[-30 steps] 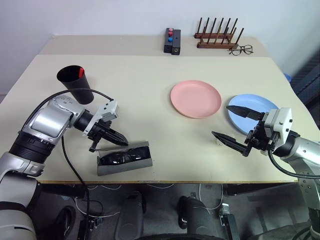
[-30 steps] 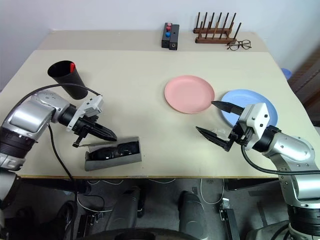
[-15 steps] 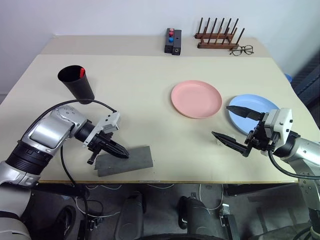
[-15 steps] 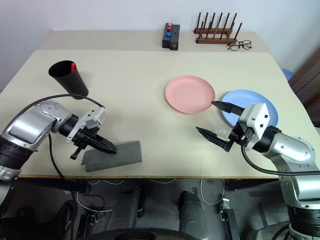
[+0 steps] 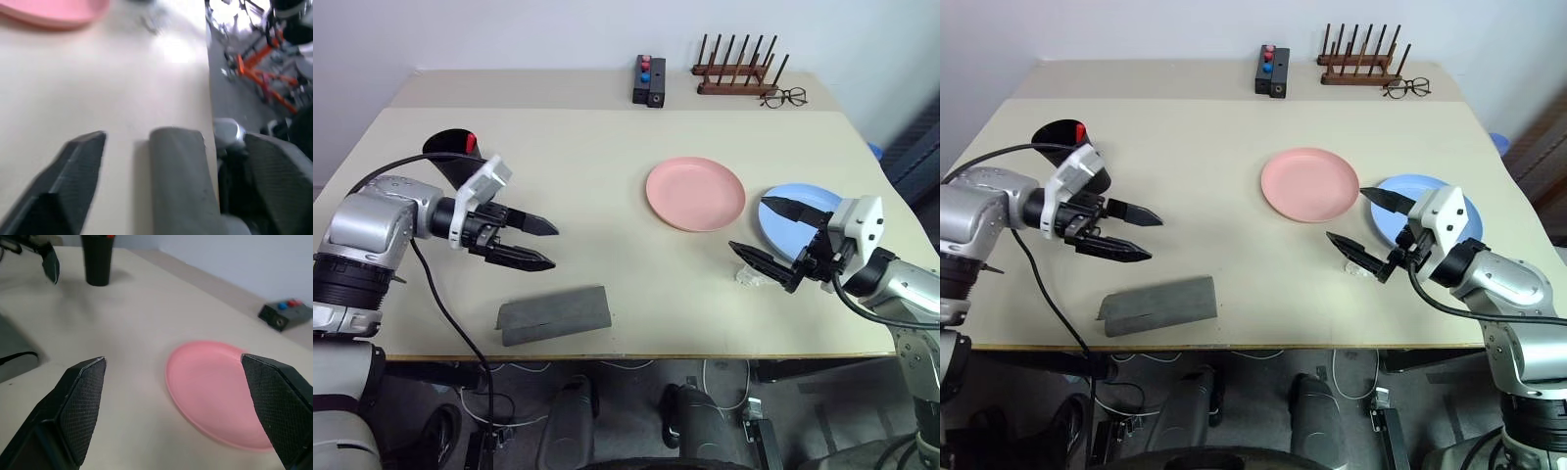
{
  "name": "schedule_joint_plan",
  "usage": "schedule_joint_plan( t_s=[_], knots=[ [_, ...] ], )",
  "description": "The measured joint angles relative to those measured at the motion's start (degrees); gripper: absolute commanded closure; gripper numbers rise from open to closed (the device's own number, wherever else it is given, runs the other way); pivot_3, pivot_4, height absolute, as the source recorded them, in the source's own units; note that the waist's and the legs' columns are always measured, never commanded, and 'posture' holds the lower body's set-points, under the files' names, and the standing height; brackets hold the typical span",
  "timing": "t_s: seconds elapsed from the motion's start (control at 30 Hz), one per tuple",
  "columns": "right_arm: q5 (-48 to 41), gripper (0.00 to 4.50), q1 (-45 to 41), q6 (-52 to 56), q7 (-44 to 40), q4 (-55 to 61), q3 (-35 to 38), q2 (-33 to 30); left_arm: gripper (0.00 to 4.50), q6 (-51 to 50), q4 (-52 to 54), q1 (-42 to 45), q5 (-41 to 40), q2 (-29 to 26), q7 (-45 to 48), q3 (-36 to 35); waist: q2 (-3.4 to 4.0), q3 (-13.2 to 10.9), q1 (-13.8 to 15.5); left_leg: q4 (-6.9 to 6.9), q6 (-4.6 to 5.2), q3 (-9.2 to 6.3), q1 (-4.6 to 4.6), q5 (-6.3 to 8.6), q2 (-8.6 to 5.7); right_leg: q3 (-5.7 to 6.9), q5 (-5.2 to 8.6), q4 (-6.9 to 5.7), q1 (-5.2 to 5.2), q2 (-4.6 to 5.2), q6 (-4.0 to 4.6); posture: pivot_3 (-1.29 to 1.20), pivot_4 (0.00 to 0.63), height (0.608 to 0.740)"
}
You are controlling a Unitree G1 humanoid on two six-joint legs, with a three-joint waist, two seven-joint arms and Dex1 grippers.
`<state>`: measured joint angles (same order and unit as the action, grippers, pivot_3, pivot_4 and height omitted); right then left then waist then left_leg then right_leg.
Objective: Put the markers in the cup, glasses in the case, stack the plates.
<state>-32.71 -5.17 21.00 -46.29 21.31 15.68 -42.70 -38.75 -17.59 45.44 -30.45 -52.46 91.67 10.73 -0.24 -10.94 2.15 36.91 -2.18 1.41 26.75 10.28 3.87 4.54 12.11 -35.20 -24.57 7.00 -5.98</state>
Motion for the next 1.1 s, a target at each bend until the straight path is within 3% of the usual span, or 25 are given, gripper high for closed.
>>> schedule_joint_plan(
  t_s=[0.17,0.33,0.47,0.7,1.03,1.1],
  knots=[
    [3.2,0.00,-9.7,8.9,7.3,-6.3,-3.0,-0.7,0.05,12.9,-5.5,0.7,0.5,9.1,-6.7,-8.3,-0.01,0.0,0.1,0.10,0.00,0.00,0.06,0.00,-0.01,0.00,-0.14,0.00,0.02,0.00,0.21,0.00,0.150,0.740],
    [7.1,0.00,-13.5,12.2,10.9,-6.6,-10.2,1.8,0.05,14.9,-3.4,0.3,-0.1,13.1,-11.3,-12.1,-0.01,0.0,0.0,-0.06,0.02,0.01,0.03,-0.02,-0.01,0.00,-0.13,-0.04,-0.01,-0.03,0.14,0.00,0.150,0.740],
    [10.0,0.00,-14.6,14.4,12.3,-7.6,-12.5,1.6,0.05,17.3,-0.9,-1.6,-0.1,14.2,-12.6,-12.9,-0.01,0.0,0.0,0.04,0.02,0.02,0.03,-0.02,-0.01,0.00,-0.14,-0.06,0.01,-0.03,0.15,0.00,0.150,0.740],
    [14.1,0.00,-15.2,22.5,12.4,-13.2,-10.4,-7.5,0.05,19.8,4.9,-7.1,-1.7,14.8,-11.8,-16.0,-0.01,0.0,0.0,0.03,0.01,0.02,0.00,-0.01,0.00,-0.01,-0.13,-0.02,0.04,-0.02,0.17,0.00,0.150,0.740],
    [14.3,0.00,-17.2,33.6,13.9,-15.8,-11.3,-5.1,0.05,21.6,6.5,-8.7,-1.7,15.7,-11.6,-16.0,0.00,0.0,-0.1,0.03,0.01,0.02,0.00,-0.01,-0.01,-0.01,-0.13,-0.03,0.03,-0.02,0.17,0.00,0.150,0.740],
    [14.7,0.56,-17.3,33.4,13.8,-16.1,-11.5,-5.2,0.00,21.8,6.4,-8.7,-1.6,15.7,-11.6,-16.0,0.00,0.0,0.2,0.04,0.01,0.02,0.02,-0.01,-0.01,-0.01,-0.13,-0.01,0.05,-0.02,0.17,0.00,0.150,0.740]
  ],
)
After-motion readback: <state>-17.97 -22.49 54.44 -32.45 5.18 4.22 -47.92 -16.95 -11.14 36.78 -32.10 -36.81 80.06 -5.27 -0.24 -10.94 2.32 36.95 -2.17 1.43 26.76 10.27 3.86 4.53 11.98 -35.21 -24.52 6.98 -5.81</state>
